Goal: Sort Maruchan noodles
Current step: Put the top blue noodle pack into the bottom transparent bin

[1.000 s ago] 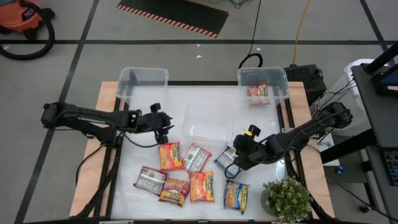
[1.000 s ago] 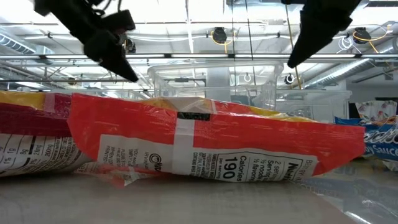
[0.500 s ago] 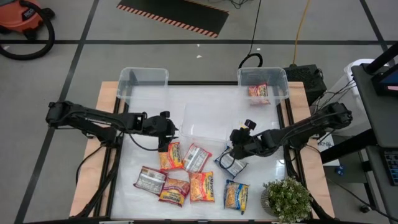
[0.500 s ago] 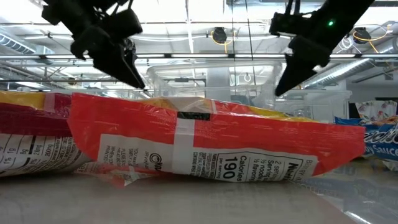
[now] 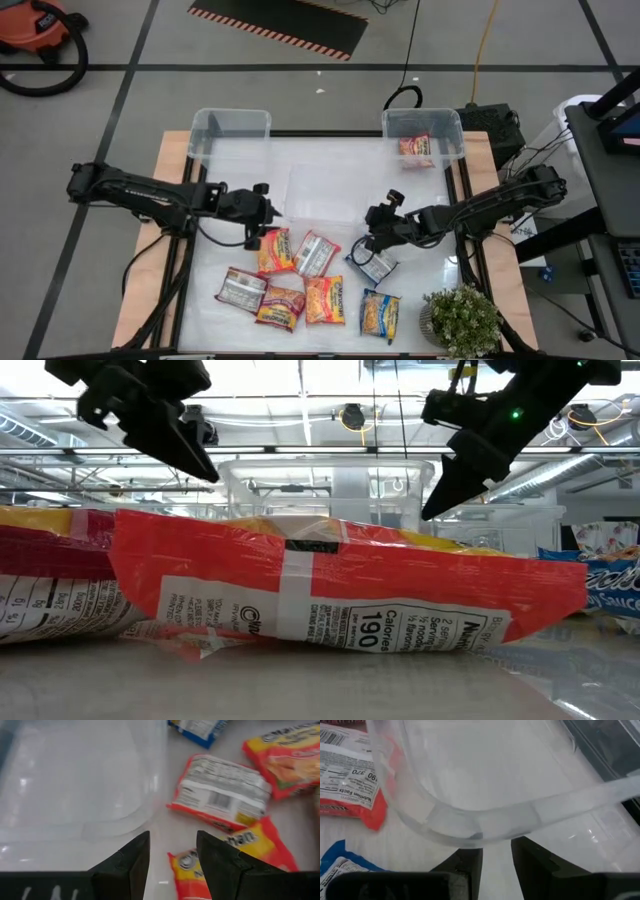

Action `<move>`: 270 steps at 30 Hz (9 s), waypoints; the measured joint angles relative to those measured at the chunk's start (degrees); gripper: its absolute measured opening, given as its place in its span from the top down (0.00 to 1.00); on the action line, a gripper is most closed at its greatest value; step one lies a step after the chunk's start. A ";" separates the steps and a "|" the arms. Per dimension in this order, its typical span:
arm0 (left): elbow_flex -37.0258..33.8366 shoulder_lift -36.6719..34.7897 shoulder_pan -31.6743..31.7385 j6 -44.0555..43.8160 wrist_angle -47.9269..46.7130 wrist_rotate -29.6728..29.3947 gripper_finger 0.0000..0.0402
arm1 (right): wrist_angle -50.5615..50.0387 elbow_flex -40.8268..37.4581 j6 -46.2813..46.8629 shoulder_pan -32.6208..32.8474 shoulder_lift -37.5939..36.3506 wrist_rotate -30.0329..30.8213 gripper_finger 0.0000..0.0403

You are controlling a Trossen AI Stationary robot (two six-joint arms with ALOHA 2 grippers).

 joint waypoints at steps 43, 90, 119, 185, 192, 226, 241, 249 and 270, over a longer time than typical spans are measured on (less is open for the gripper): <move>0.07 -0.93 0.57 1.57 -8.78 -4.09 0.58 | -2.13 0.11 5.53 0.15 -4.86 -6.92 0.76; 0.05 -10.71 0.46 -4.11 -12.44 -3.79 0.58 | -14.40 -6.60 31.52 17.74 -2.58 -26.44 0.39; 0.05 -10.71 0.46 -2.70 -12.39 -3.77 0.58 | -8.43 -5.65 32.76 17.64 -6.93 -20.71 1.00; 0.07 -1.02 -7.01 -2.43 32.66 -2.31 0.58 | 23.24 16.85 -30.63 17.73 -3.44 24.39 1.00; 0.07 1.66 -7.06 -1.16 35.26 -6.00 0.51 | 23.11 16.83 -30.40 17.73 -2.86 24.13 1.00; 0.05 -9.85 -5.62 -2.61 16.03 -20.51 0.30 | 20.94 16.81 -35.05 -5.68 3.39 6.63 1.00; 0.07 -17.01 -5.65 -6.95 8.45 -20.39 0.30 | 10.86 16.39 -29.75 -12.05 3.39 -1.91 1.00; 0.07 -16.72 -5.90 -7.17 8.44 -20.29 0.30 | 10.92 15.01 -29.31 -12.04 3.39 -3.12 0.99; 0.07 -16.72 -5.90 -6.97 8.00 -20.16 0.30 | 11.80 11.69 -26.88 -12.37 3.39 -12.88 0.98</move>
